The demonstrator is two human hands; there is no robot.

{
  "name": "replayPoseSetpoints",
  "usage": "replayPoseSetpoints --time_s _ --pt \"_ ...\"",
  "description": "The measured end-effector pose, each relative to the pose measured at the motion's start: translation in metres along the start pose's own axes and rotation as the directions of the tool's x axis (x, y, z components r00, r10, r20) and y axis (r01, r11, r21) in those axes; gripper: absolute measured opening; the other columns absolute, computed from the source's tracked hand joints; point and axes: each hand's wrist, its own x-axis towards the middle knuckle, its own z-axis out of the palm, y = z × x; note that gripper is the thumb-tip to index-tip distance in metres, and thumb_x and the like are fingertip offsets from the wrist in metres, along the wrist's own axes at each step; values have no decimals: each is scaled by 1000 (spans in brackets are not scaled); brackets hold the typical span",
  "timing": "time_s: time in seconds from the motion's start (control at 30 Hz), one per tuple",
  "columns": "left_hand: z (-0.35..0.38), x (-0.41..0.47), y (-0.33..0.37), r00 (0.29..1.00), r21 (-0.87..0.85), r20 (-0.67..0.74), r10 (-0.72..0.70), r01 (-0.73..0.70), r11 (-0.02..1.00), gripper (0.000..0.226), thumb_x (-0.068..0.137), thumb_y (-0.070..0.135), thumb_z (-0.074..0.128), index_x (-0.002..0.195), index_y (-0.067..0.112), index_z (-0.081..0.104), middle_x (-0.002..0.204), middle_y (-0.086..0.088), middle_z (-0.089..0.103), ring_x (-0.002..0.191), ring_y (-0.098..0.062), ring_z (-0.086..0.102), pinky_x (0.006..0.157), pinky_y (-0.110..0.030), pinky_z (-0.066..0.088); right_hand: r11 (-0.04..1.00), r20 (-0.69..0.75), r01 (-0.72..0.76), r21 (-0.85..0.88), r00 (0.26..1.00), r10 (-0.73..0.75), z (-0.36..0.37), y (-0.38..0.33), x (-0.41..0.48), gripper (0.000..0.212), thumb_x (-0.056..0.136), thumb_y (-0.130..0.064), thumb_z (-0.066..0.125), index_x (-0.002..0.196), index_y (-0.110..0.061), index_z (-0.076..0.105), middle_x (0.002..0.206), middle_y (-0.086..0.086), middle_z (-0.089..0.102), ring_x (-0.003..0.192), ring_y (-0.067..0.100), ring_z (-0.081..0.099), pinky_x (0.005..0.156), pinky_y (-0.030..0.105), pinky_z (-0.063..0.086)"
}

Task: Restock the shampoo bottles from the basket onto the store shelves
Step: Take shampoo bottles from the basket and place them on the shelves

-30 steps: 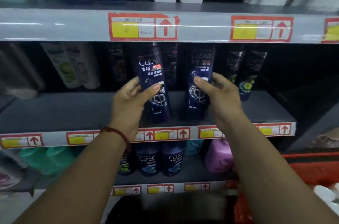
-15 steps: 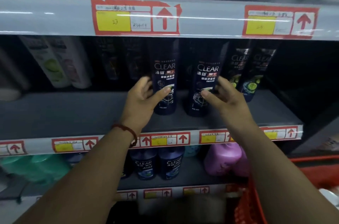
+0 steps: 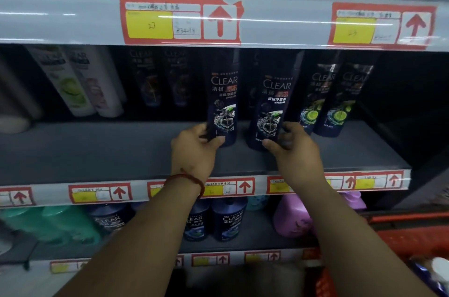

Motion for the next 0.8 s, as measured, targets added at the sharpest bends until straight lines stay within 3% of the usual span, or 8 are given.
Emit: replayPoseSetpoints --time_s 0.13,0.27,0.5,0.67,0.8 --pt "8 12 -3 1000 64 3 17 -18 998 28 87 27 74 115 28 71 91 12 72 88 -9 68 82 -26 55 998 -56 1 -63 998 -4 13 0 13 39 92 -30 71 127 -20 55 112 0 72 108 28 65 88 50 55" --pt "16 22 -5 1000 126 -17 9 -7 992 23 89 39 70 110 31 70 101 9 71 97 -15 66 84 -38 57 997 -81 -20 -72 997 15 23 -3 28 35 92 -31 70 123 -20 57 112 4 72 108 31 65 87 51 55" --pt "29 28 0 994 229 -100 -42 64 971 43 91 46 64 126 20 63 119 -1 63 107 -24 61 79 -36 51 987 -125 -58 -150 991 39 33 -3 40 38 94 -41 65 122 -16 58 118 7 65 110 32 61 84 48 55" --pt "33 29 0 992 238 -110 -68 93 967 38 92 48 62 120 22 65 120 1 63 109 -24 59 80 -36 51 962 -156 -130 -241 983 93 40 -1 41 37 96 -50 59 112 -17 59 106 7 66 100 33 62 69 35 45" --pt "32 27 3 986 180 -133 -103 127 976 36 88 47 68 117 25 69 116 8 69 107 -19 63 81 -33 52 958 -185 -164 -235 975 121 44 -6 39 39 96 -51 57 115 -17 59 110 6 65 99 32 62 69 34 41"
